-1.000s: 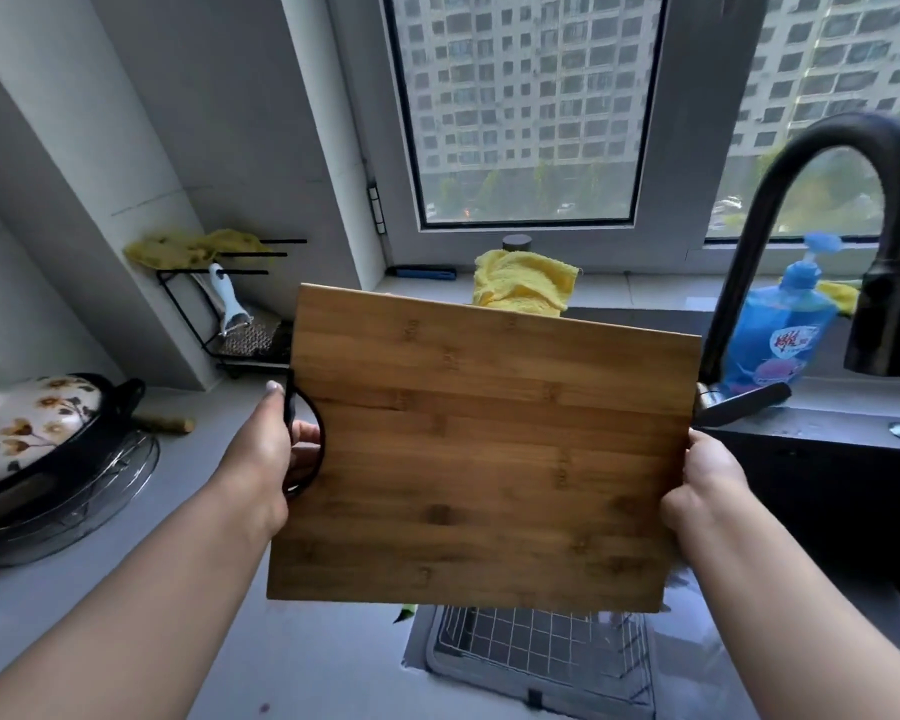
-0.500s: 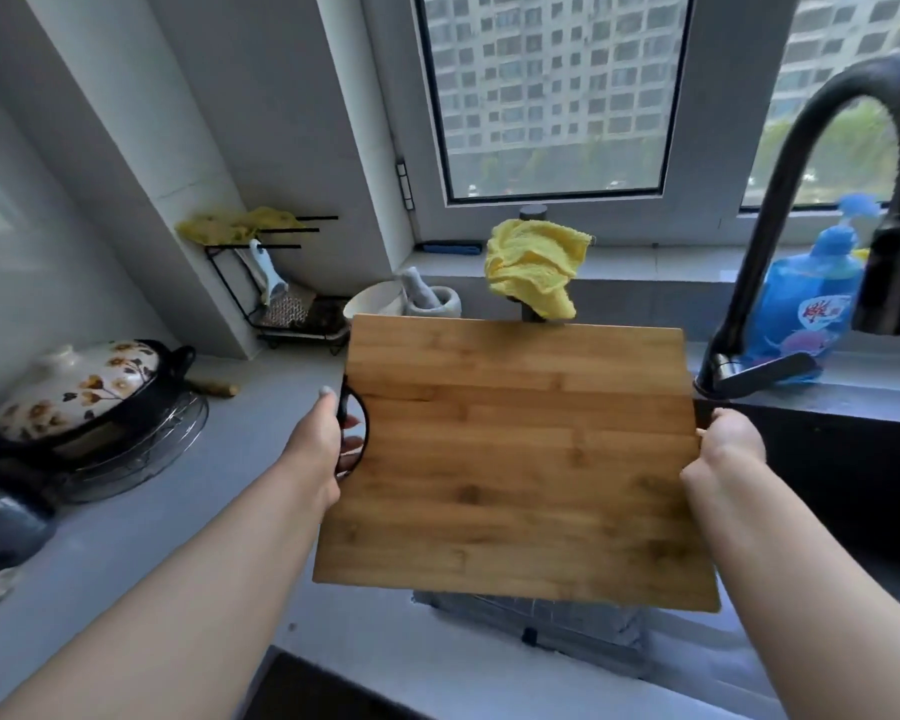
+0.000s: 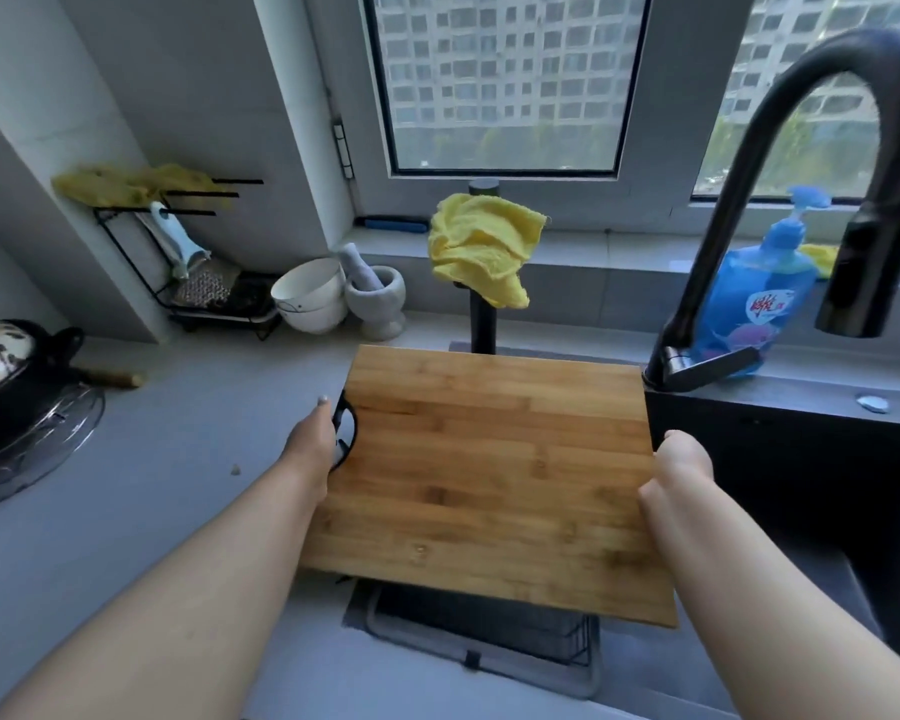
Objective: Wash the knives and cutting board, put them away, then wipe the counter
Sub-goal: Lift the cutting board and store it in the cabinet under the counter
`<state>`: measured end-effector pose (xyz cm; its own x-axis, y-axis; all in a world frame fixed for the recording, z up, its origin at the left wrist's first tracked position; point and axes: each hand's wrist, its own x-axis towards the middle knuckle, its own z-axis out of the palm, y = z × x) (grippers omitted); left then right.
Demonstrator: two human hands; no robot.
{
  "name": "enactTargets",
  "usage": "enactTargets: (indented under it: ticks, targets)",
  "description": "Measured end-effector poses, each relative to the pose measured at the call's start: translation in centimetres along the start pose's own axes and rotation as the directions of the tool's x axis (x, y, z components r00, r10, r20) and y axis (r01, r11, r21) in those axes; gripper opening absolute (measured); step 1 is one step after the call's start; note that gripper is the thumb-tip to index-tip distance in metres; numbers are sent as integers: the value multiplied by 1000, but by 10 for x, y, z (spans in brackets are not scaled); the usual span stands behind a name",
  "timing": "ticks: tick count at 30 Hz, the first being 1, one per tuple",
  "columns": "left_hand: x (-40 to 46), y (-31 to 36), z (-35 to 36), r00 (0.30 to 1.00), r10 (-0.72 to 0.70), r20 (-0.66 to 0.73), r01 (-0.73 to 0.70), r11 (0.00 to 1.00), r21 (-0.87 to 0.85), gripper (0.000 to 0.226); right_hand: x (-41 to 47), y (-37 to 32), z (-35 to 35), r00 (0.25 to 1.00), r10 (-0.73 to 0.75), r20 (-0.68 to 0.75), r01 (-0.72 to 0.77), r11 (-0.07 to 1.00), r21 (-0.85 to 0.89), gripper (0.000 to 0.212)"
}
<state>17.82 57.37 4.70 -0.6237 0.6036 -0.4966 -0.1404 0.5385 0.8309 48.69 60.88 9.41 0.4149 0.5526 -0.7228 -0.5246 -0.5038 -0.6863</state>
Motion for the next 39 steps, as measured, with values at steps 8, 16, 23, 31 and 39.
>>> enactTargets:
  ticks: [8, 16, 23, 31, 39]
  targets:
    - [25, -14, 17, 1000, -24, 0, 23, 985, 170, 79, 36, 7, 4, 1000, -4, 12, 6, 971, -239, 32]
    - [11, -6, 28, 992, 45, -114, 16, 874, 486, 74, 51, 23, 4, 969, -215, 122, 247, 818, -519, 49]
    - [-65, 2, 45, 847, 528, 60, -447, 647, 617, 10, 5, 46, 24, 721, -452, 525, 691, 423, -586, 23]
    - [-121, -50, -14, 833, 381, 401, -552, 621, 557, 77, -53, 110, 25, 578, -134, 805, 799, 294, -525, 67]
    - [-184, -176, -148, 926, 377, -31, -302, 787, 539, 44, -138, 227, -19, 521, 80, 850, 705, 520, -481, 18]
